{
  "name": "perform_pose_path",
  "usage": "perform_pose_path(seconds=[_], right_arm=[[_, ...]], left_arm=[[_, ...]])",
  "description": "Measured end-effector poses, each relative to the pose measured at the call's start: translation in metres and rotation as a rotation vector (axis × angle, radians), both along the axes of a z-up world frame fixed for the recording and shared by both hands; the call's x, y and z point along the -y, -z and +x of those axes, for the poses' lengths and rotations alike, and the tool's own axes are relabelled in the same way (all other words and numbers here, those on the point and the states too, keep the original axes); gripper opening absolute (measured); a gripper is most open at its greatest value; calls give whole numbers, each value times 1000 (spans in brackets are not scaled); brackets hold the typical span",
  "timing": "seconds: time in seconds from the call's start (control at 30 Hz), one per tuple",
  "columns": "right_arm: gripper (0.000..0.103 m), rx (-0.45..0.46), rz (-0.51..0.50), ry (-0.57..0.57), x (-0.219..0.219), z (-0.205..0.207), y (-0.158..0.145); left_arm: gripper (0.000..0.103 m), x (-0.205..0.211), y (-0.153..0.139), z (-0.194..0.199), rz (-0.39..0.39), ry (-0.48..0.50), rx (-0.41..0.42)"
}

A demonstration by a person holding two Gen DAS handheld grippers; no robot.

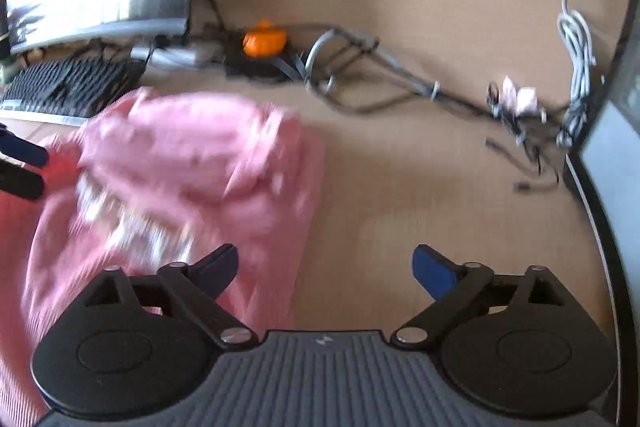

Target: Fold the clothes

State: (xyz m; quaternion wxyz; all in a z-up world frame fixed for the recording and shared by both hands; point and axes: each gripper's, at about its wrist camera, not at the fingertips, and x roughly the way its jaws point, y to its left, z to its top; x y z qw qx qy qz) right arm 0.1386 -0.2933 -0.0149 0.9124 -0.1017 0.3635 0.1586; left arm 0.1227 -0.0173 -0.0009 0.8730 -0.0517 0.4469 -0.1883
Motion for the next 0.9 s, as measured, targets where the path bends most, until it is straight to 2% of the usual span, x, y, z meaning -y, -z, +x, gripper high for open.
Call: perform_pose_path(seconds=[0.13,0.2,0.3,0.37,0.4,0.47,0.57,0.63,0.73,0.9], right_arm=[[98,14,-128,38,-5,-13,19],[103,42,-173,71,0,-17,25],[103,51,-207,153,18,-15,24],[103,59,-223,202,30,-12,25],[103,54,-225,223,35,-10,24],[103,54,-196,242,44,-15,16],[103,69,-110,236,55,-37,-2],[103,70,-95,251,60,-53,-7],[103,68,-105,293,68,-77,-6],[103,21,-112,373,74,-102,8]], left_arm=[[89,12,24,-3,-31,-22,-81],[92,21,27,-2,-23,-7,-70],[92,42,29,7,-14,34,-47],[90,61,29,17,36,50,-17],[85,69,28,21,67,54,-3],[84,81,22,23,128,46,22],[91,82,7,10,183,44,80],[93,77,-2,-1,230,41,113],[93,63,-10,-18,290,36,142],[93,35,-10,-36,359,3,128]])
